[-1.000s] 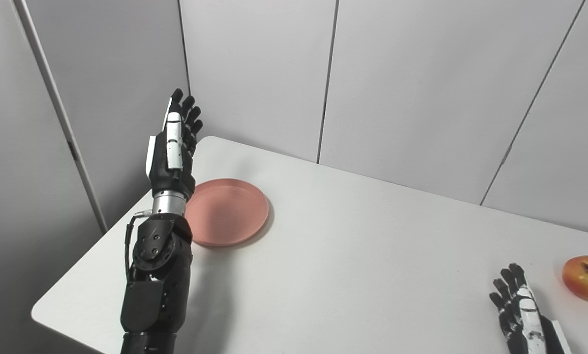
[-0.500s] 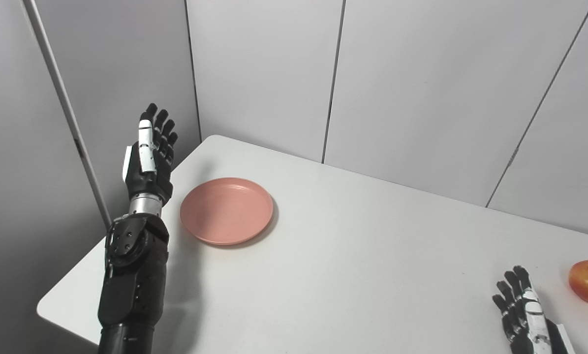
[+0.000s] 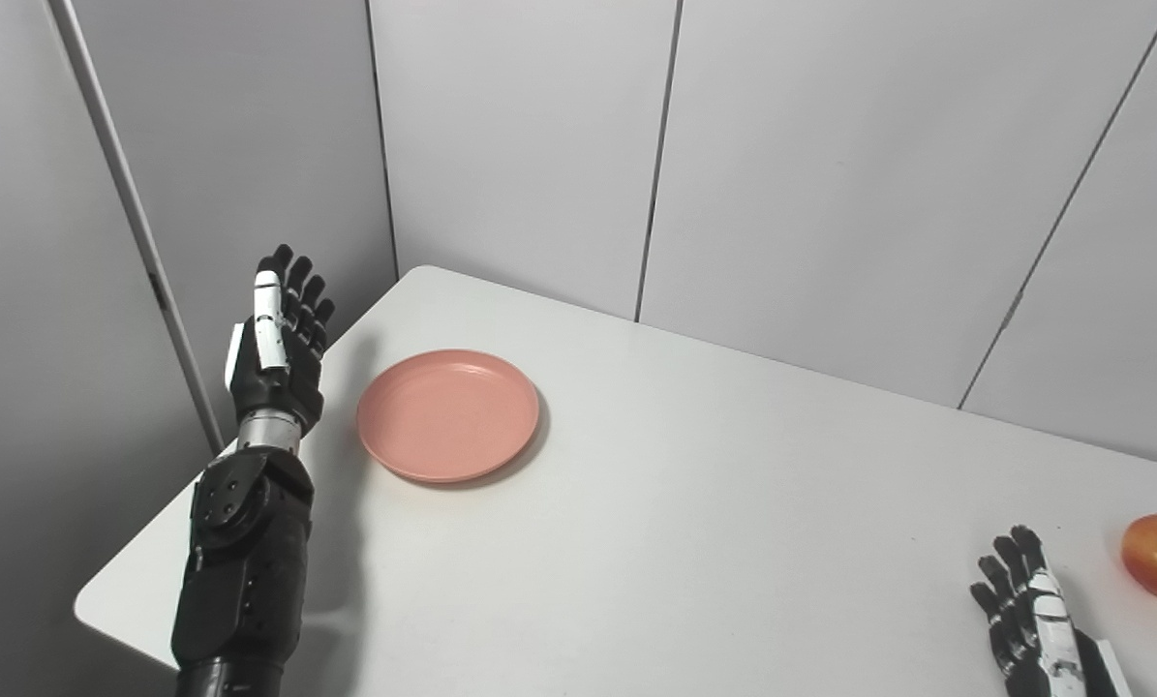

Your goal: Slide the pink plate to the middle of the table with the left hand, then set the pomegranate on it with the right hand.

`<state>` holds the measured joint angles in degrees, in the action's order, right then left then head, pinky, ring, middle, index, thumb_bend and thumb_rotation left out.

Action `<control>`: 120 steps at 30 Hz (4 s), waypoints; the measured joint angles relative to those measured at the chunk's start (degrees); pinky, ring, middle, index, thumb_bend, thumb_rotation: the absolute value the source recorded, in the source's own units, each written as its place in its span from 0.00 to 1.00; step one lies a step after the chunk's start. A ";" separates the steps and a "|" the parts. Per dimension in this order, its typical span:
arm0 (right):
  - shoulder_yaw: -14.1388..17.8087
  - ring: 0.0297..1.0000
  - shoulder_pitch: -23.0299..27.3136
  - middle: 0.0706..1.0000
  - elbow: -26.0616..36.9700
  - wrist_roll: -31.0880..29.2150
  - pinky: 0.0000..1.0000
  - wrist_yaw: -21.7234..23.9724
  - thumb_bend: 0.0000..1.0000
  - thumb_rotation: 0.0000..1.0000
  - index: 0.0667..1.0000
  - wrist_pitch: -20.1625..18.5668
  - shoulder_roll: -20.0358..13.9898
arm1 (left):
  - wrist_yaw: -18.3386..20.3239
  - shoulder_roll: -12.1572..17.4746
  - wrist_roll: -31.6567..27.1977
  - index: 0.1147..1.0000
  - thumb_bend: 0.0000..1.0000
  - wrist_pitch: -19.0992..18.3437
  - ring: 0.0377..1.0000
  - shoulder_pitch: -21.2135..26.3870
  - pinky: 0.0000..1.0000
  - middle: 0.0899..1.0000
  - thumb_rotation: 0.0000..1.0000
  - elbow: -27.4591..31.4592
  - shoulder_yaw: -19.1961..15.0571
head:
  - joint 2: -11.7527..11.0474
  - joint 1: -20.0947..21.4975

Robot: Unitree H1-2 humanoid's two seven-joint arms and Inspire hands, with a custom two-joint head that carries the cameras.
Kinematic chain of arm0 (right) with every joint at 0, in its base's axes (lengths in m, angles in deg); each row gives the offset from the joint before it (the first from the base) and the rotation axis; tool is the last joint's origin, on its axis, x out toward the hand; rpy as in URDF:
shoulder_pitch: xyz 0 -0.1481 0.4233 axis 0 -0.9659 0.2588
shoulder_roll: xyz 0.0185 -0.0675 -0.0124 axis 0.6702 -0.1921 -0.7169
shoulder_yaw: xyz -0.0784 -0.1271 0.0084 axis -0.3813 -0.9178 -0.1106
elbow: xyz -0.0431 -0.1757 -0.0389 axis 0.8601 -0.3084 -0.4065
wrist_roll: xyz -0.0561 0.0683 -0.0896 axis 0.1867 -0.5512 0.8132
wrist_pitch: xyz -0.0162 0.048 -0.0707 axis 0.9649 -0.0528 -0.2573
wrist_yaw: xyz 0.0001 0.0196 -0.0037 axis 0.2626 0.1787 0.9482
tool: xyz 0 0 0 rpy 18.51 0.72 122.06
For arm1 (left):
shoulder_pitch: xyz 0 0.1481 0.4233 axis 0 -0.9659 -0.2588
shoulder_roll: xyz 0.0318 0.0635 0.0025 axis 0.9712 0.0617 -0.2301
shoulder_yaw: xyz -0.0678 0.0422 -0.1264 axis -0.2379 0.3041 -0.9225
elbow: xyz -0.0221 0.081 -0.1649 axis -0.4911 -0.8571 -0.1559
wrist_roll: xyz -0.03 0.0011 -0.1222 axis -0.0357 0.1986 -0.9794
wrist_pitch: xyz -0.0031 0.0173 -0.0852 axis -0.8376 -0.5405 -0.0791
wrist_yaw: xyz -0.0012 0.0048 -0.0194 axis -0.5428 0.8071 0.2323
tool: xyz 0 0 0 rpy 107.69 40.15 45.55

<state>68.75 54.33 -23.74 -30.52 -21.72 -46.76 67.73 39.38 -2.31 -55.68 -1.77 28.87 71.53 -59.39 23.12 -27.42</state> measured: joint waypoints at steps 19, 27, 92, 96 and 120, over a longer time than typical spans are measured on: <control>-0.20 1.00 -0.03 1.00 0.11 1.01 1.00 -0.35 0.02 1.00 1.00 -0.21 0.06 | 2.54 -0.13 -0.95 0.96 0.36 -0.45 0.97 -1.54 0.99 0.97 1.00 -6.00 0.71 | 0.44 0.35; -0.20 1.00 -0.10 1.00 0.22 1.25 1.00 -0.35 0.02 1.00 1.00 -0.22 0.06 | 5.45 0.26 -0.93 0.94 0.35 1.05 0.94 -2.80 0.94 0.94 1.00 -8.59 0.64 | 0.61 0.53; -1.20 0.99 0.22 1.00 -0.38 3.33 1.00 0.34 0.16 1.00 1.00 0.26 0.73 | 8.17 -7.88 5.71 0.96 0.38 -5.97 0.96 3.48 0.96 0.95 1.00 -9.26 19.83 | 5.62 9.40; -1.16 0.99 0.23 1.00 -0.39 3.71 1.00 0.03 0.16 1.00 1.00 0.29 0.96 | 10.25 -8.88 5.76 0.93 0.39 -6.09 0.94 3.70 0.94 0.93 1.00 -9.68 22.22 | 6.15 10.72; -3.14 0.97 0.64 1.00 -0.47 7.29 0.98 -1.68 0.21 1.00 1.00 0.41 3.40 | 13.70 -14.63 5.86 0.93 0.39 -14.01 0.93 0.47 0.94 0.93 1.00 -1.54 28.83 | 10.37 22.49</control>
<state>65.61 54.97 -24.21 -23.24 -23.40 -46.35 71.12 53.08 -16.95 -49.82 -15.79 29.34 69.99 -30.55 33.49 -4.93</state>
